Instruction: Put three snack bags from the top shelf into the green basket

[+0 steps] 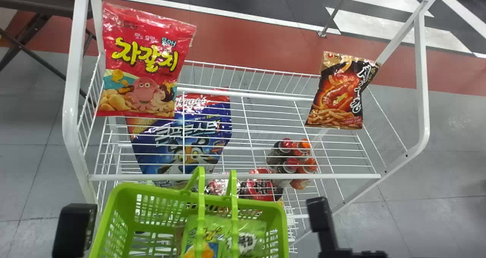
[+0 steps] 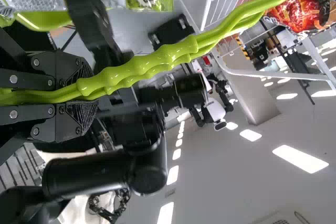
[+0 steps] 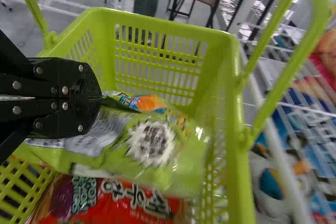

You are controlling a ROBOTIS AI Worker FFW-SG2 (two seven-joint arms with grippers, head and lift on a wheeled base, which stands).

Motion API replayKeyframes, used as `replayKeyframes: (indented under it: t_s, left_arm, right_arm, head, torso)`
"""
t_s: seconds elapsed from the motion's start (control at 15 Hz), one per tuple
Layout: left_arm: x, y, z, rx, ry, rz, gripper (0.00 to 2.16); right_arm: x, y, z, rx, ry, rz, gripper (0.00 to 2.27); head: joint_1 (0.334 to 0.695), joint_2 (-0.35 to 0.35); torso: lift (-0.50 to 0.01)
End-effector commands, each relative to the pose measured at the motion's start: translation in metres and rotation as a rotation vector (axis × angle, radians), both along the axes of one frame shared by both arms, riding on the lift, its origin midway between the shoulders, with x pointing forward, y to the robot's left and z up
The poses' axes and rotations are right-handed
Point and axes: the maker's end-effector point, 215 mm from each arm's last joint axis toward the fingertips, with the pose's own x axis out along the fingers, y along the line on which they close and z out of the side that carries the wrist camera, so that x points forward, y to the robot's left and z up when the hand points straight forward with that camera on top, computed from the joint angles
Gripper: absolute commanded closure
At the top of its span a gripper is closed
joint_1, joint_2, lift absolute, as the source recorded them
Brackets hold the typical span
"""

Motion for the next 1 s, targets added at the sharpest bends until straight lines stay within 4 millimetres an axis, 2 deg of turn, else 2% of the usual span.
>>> replayKeyframes:
  t_s: [0.0, 0.07, 0.2, 0.33, 0.4, 0.47, 0.53, 0.73, 0.93]
  left_arm:
    - [-0.003, -0.001, 0.001, -0.001, 0.004, -0.003, 1.41]
    - [-0.004, -0.001, 0.0, 0.002, 0.004, -0.004, 1.41]
    - [-0.004, -0.001, 0.003, 0.001, -0.002, -0.004, 1.41]
    - [-0.005, -0.002, 0.002, 0.003, -0.001, -0.004, 1.41]
    - [-0.005, -0.002, 0.002, 0.006, 0.001, -0.004, 1.41]
    - [-0.005, -0.002, 0.002, 0.006, 0.001, -0.004, 1.41]
    - [-0.005, -0.001, 0.002, 0.006, 0.001, -0.003, 1.41]
    - [-0.003, -0.002, 0.001, 0.006, 0.001, -0.003, 1.41]
    - [-0.004, -0.003, 0.001, 0.006, 0.001, -0.005, 1.41]
  right_arm:
    - [-0.014, 0.015, -0.025, 0.036, 0.091, 0.032, 2.24]
    - [-0.008, 0.02, -0.026, 0.073, 0.086, 0.024, 2.24]
    - [0.023, 0.019, -0.032, 0.09, -0.005, -0.032, 2.25]
    - [0.027, 0.012, -0.029, 0.088, -0.019, -0.042, 2.2]
    - [0.028, 0.003, -0.025, 0.064, -0.037, -0.047, 1.76]
    - [0.028, -0.008, -0.019, 0.032, -0.056, -0.052, 0.65]
    - [0.029, -0.017, -0.011, 0.008, -0.082, -0.055, 0.0]
    - [0.028, -0.042, 0.018, -0.037, -0.123, -0.055, 0.05]
    - [0.03, -0.05, 0.048, -0.003, -0.162, -0.057, 0.06]
  head:
    - [0.695, -0.35]
    - [0.695, -0.35]
    - [0.695, -0.35]
    - [0.695, -0.35]
    - [0.695, -0.35]
    - [0.695, -0.35]
    - [0.695, -0.35]
    - [0.695, -0.35]
    - [0.695, -0.35]
  torso:
    - [-0.046]
    - [-0.046]
    - [-0.046]
    - [-0.046]
    - [-0.046]
    - [-0.046]
    - [-0.046]
    - [-0.046]
    - [-0.046]
